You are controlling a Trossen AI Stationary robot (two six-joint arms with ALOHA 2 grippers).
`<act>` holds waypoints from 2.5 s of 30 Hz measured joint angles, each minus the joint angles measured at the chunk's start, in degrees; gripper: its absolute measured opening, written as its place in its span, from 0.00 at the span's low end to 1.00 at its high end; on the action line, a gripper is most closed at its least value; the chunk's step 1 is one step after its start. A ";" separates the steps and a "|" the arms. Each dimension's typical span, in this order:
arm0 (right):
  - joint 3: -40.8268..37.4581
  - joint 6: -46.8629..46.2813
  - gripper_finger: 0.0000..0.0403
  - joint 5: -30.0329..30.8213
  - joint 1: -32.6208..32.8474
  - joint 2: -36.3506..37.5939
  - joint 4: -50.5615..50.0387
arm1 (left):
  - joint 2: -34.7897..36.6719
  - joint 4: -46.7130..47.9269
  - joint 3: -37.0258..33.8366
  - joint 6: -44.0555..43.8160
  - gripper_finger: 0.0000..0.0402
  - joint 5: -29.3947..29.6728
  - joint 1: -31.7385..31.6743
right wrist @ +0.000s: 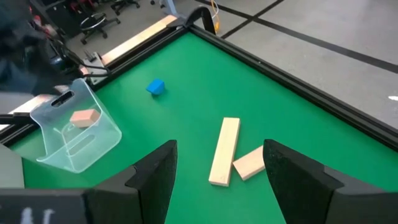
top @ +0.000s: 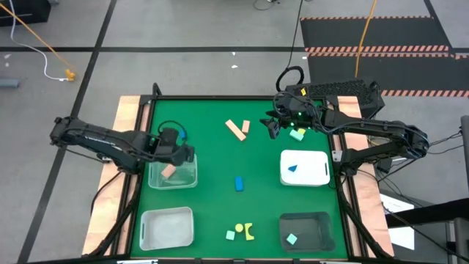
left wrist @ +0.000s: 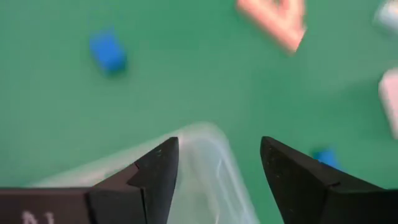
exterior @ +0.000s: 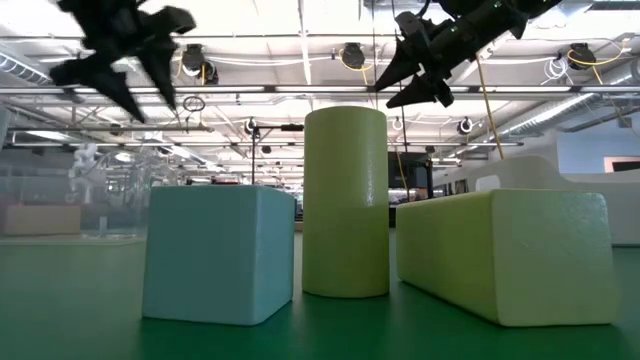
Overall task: Sort & place blocks by color
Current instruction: Put the top left blue block into the white bin
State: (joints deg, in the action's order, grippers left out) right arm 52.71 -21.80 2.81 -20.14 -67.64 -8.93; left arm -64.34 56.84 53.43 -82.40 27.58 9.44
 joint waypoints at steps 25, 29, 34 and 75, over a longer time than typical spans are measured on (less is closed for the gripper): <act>0.00 0.00 0.57 0.13 0.00 0.00 -0.25 | -6.90 -17.89 -11.75 11.58 0.56 -10.40 -36.04; 0.00 0.00 0.57 0.13 0.00 0.00 -0.33 | -10.06 -19.82 -12.11 11.84 0.56 -10.53 -37.67; 0.00 0.00 0.57 0.12 0.00 0.00 -0.33 | -14.65 -20.29 -12.11 12.66 0.56 -11.20 -38.98; -11.65 -13.00 0.57 -4.57 0.59 0.00 18.08 | -7.12 -47.62 -12.09 24.65 0.33 -17.13 -30.56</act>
State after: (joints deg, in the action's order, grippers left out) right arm 41.06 -34.80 -1.76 -19.56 -67.64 9.15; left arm -71.46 9.22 41.34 -57.75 10.45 -21.11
